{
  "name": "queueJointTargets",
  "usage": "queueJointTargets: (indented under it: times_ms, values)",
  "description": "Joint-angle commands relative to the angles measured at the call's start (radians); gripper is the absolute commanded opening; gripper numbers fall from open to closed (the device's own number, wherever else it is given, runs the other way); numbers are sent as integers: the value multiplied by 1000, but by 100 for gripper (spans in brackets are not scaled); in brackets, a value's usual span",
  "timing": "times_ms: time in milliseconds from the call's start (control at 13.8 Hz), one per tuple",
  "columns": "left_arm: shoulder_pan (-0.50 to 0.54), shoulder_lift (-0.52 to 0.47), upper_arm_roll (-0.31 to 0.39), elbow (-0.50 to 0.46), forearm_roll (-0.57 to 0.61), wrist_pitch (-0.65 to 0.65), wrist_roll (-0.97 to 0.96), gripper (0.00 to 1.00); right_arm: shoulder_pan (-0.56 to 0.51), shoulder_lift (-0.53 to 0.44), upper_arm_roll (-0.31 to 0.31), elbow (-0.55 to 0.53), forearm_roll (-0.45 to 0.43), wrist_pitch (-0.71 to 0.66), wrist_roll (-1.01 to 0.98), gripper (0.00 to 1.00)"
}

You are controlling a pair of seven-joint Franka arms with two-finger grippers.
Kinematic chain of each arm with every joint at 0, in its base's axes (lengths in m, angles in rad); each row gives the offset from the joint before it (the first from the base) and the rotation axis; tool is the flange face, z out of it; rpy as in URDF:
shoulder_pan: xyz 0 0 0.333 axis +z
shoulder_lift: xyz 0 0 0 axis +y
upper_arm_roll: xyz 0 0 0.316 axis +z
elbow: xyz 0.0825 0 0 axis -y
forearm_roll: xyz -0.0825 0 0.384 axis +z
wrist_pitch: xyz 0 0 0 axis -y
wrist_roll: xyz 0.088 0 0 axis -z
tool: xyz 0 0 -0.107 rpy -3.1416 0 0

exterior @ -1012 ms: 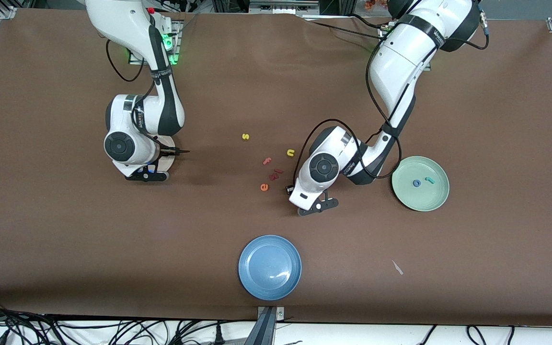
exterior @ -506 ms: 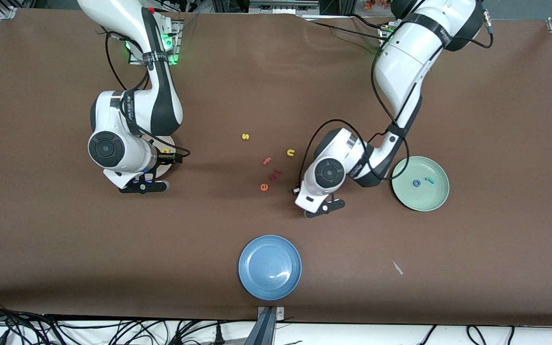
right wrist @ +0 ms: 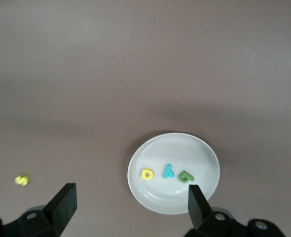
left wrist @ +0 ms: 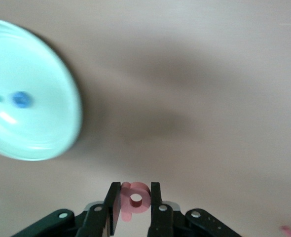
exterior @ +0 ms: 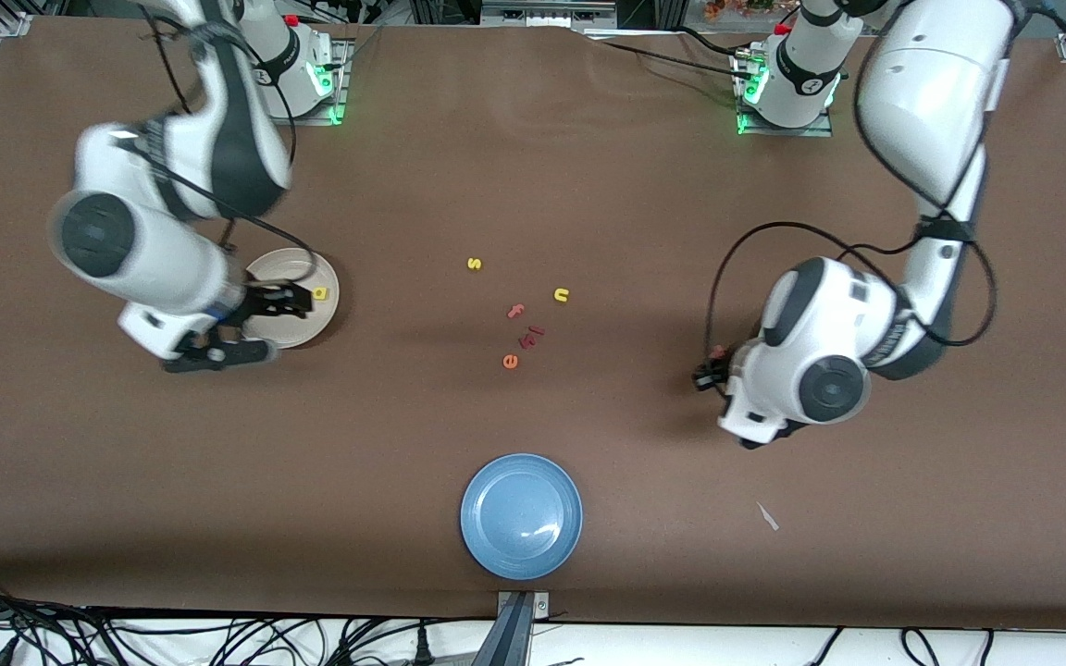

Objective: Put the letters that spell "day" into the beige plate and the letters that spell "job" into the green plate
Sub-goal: 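Drop the d on the cream plate while the left gripper drops p on green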

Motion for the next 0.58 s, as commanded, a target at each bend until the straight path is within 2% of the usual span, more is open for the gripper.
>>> queueJointTargets:
  times_ms: [0, 72, 289, 506]
  values:
    - [99, -57, -12, -151, -10, -6, 120, 0, -164, -131, 144, -23, -93, -68, -16, 100]
    - [128, -61, -10, -188, -9, -5, 163, 0, -211, -158, 193, -27, -145, -77, -19, 100]
    - [179, -60, -10, -274, 23, 50, 220, 0, -361, -217, 368, -34, -164, -86, -8, 100]
    - [208, -60, -10, -362, 51, 130, 255, 2, -437, -226, 428, -39, -156, -83, -2, 100]
